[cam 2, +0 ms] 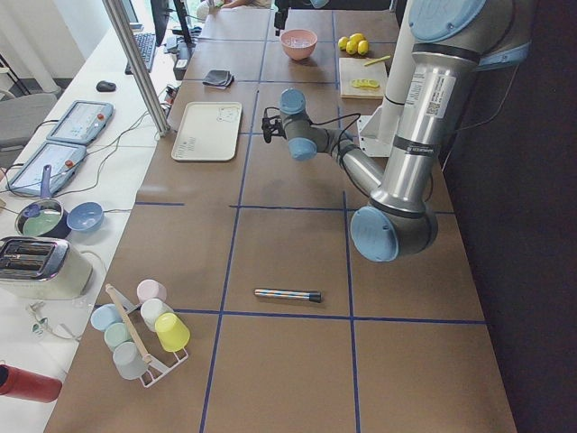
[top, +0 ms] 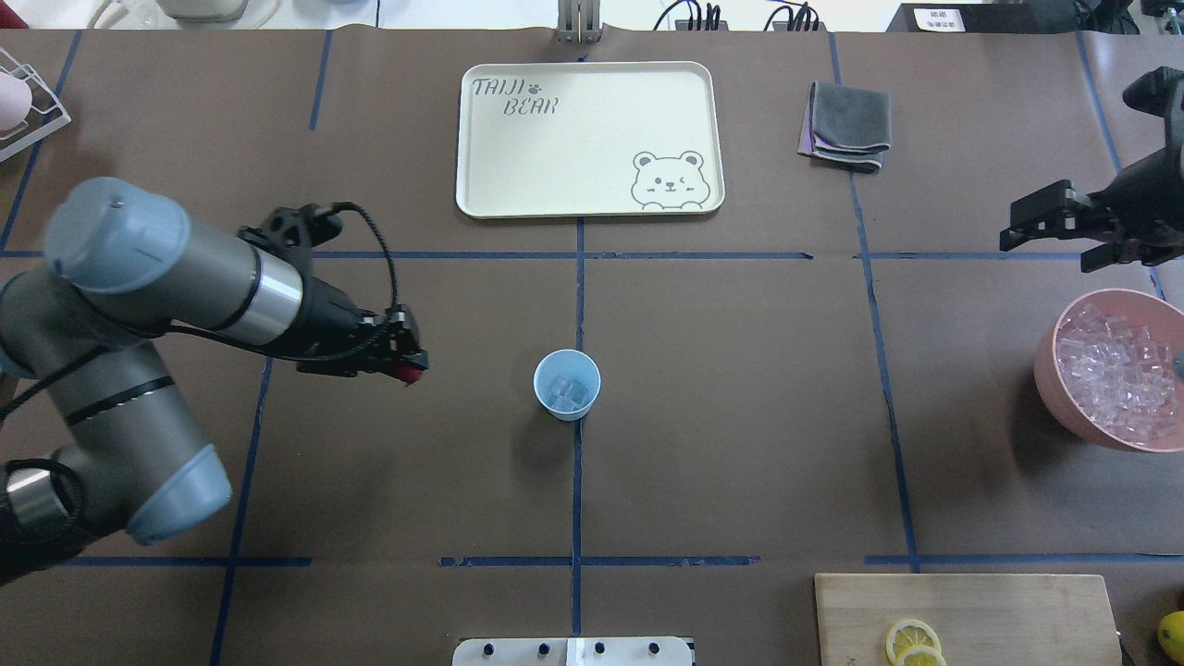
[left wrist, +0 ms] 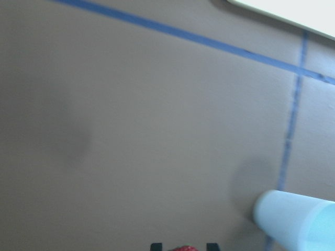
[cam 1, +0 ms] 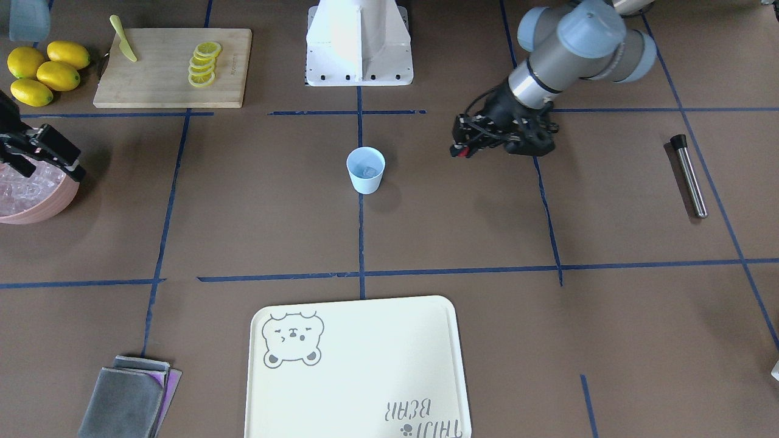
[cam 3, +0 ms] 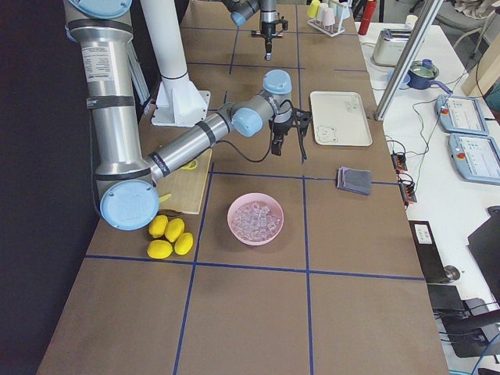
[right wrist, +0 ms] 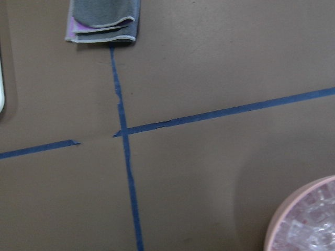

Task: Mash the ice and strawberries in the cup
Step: 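Drop the strawberry into the blue cup with the left gripper while the right arm lifts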

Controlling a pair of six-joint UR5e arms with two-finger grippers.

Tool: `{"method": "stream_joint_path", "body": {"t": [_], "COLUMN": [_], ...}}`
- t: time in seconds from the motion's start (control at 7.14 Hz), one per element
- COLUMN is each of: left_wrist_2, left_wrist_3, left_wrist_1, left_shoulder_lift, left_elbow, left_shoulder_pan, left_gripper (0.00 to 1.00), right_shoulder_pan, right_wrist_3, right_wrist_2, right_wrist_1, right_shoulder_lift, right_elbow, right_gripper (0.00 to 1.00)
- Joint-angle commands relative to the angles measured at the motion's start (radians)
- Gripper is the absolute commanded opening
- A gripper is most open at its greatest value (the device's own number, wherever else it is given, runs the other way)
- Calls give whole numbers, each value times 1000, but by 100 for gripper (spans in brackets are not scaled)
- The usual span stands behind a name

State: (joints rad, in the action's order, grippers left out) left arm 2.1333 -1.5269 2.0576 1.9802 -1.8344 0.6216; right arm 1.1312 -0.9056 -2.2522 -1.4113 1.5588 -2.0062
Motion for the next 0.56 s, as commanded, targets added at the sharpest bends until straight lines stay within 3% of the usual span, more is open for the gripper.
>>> {"method": "stream_joint_path", "body": {"t": [0.0, 0.42], "left_wrist_2": [-132, -190], "left_wrist_3": [-52, -47], "left_wrist_1": [-214, -220], "left_shoulder_lift": [205, 249], "left_elbow": [35, 93], "left_shoulder_pan": [-104, -122], "left_gripper": [0, 2], "right_shoulder_pan": [67, 65], "right_wrist_3": [115, 116], "right_wrist_2": [-48, -52], "right_wrist_1": [3, 5], "right_shoulder_lift": [37, 33], "right_elbow": [30, 35], "right_gripper": [99, 99]}}
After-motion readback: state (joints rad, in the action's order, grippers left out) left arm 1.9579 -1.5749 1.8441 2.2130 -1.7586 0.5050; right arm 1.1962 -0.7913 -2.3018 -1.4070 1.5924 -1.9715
